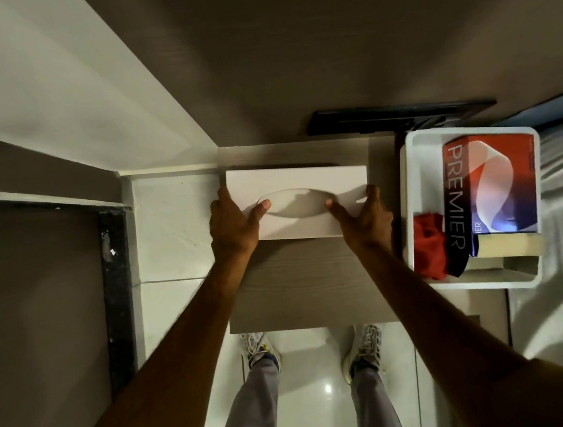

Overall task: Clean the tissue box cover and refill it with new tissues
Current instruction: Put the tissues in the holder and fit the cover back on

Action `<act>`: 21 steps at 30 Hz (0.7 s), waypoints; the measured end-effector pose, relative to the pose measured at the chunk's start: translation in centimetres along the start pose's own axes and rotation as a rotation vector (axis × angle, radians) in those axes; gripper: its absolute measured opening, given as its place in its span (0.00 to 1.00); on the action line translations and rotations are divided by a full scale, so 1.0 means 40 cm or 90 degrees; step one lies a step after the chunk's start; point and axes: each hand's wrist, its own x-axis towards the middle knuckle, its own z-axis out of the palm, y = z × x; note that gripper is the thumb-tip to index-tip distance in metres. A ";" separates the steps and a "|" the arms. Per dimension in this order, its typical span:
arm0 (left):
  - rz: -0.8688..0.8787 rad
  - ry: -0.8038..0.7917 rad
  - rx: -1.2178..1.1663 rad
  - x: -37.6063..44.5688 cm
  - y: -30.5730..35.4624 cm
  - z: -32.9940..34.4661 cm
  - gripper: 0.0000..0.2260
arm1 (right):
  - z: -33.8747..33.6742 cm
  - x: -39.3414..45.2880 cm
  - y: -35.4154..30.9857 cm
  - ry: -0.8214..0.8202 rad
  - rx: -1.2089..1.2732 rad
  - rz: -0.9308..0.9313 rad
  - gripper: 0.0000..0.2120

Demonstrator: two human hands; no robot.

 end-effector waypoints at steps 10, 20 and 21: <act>0.045 -0.084 0.048 0.003 -0.046 -0.047 0.28 | 0.004 -0.040 0.010 0.132 -0.249 -0.152 0.38; 0.050 -0.073 0.045 0.009 -0.056 -0.037 0.28 | 0.100 0.041 -0.100 -0.134 -0.529 -0.500 0.30; 0.053 -0.074 0.040 0.009 -0.058 -0.036 0.28 | 0.100 0.048 -0.104 -0.131 -0.552 -0.538 0.26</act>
